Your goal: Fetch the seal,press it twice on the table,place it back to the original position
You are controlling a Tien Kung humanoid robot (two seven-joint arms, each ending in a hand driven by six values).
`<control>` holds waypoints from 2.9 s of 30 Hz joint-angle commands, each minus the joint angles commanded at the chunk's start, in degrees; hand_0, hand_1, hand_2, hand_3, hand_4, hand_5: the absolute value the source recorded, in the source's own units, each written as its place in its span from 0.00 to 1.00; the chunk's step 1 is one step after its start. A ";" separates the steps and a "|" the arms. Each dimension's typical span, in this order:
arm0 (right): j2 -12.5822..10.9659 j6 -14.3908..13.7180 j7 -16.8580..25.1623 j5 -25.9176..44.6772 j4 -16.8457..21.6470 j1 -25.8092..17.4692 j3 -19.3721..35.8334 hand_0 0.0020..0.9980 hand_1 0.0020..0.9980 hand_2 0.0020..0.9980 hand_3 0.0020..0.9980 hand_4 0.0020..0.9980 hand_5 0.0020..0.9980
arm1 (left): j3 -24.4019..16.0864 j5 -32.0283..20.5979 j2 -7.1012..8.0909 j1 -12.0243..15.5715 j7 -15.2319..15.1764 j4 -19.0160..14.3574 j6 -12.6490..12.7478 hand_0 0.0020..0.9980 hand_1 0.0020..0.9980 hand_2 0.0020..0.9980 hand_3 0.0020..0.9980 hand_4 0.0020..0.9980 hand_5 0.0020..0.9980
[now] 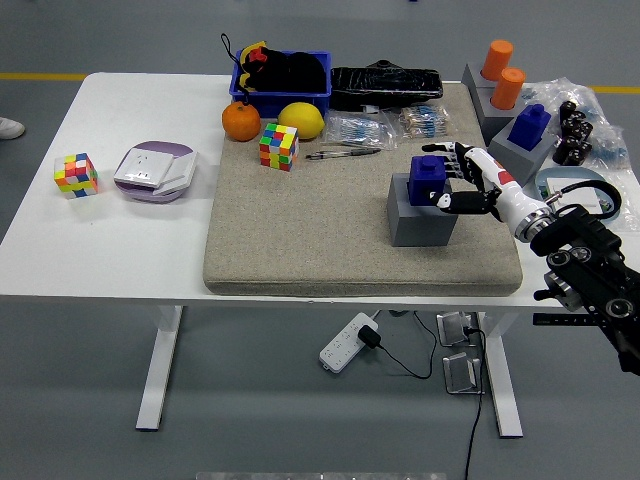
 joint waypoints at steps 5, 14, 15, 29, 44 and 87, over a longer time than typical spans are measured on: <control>0.01 -1.31 0.92 1.82 -0.09 -0.08 -0.56 0.59 0.48 0.45 0.52 0.54 0.00 | -0.03 0.00 -0.04 0.09 0.03 0.00 -0.01 0.82 0.80 0.77 0.82 0.78 0.27; -0.19 -2.09 1.18 2.79 0.30 -0.24 -1.05 0.55 0.43 0.40 0.45 0.55 0.00 | 0.16 -0.11 0.07 0.21 0.04 -0.02 -0.02 0.82 0.80 0.77 0.82 0.78 0.27; -0.27 -2.11 1.12 2.77 0.46 -0.27 -1.03 0.55 0.43 0.40 0.45 0.55 0.00 | 0.13 -0.10 0.08 0.22 0.03 -0.03 -0.01 0.82 0.80 0.77 0.82 0.78 0.27; -5.08 -2.79 0.05 1.76 10.59 -1.34 5.35 0.54 0.42 0.40 0.44 0.52 0.00 | 0.47 -0.23 0.36 0.22 0.02 0.01 -0.01 0.82 0.80 0.77 0.82 0.78 0.27; -8.08 -2.64 -0.74 -0.27 7.90 -8.44 11.87 0.54 0.42 0.40 0.43 0.51 0.00 | 0.10 -0.17 0.09 0.81 0.05 0.22 -0.06 0.82 0.80 0.77 0.82 0.78 0.27; -3.57 -3.86 1.97 2.67 -2.85 -9.84 2.05 0.54 0.41 0.39 0.43 0.52 0.00 | -0.34 0.03 -0.45 0.68 -0.02 0.16 -0.08 0.82 0.80 0.77 0.82 0.78 0.27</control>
